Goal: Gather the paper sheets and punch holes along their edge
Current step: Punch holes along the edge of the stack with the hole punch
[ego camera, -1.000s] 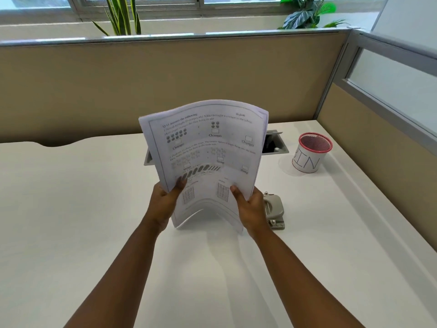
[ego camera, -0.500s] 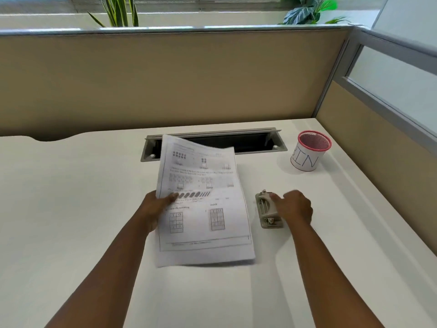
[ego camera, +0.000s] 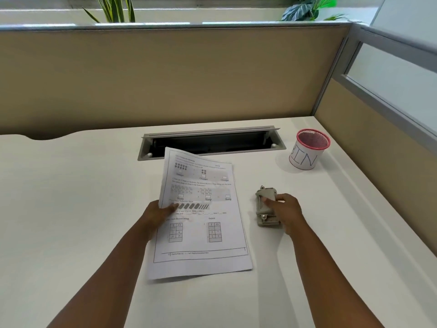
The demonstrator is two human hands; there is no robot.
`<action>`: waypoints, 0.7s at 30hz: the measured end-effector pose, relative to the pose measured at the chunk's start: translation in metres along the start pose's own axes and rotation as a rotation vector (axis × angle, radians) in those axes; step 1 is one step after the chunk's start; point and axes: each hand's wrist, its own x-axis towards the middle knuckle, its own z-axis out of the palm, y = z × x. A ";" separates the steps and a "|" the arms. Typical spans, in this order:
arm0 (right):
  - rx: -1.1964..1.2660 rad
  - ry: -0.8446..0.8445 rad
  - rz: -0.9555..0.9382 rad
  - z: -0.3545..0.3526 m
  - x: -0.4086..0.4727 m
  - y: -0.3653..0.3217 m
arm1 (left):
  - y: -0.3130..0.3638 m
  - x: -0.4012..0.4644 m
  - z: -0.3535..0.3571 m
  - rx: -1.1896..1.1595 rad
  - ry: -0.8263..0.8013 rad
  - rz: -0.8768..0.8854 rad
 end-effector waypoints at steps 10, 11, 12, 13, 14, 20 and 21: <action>0.501 -0.435 0.233 -0.006 0.000 0.016 | -0.013 0.005 -0.008 -0.170 -0.045 -0.015; 0.504 -0.447 0.228 -0.006 -0.001 0.016 | -0.014 0.005 -0.008 -0.165 -0.049 -0.008; 0.517 -0.459 0.226 -0.005 -0.001 0.017 | -0.014 0.005 -0.008 -0.161 -0.051 -0.001; 0.534 -0.466 0.223 -0.005 -0.002 0.017 | -0.015 0.005 -0.007 -0.161 -0.051 0.002; 0.547 -0.469 0.219 -0.005 -0.001 0.017 | -0.015 0.005 -0.007 -0.163 -0.047 0.003; 0.521 -0.470 0.167 -0.003 -0.001 0.018 | -0.018 0.009 -0.006 -0.180 -0.044 -0.005; 0.517 -0.470 0.164 -0.003 -0.001 0.017 | -0.018 0.009 -0.007 -0.181 -0.046 -0.004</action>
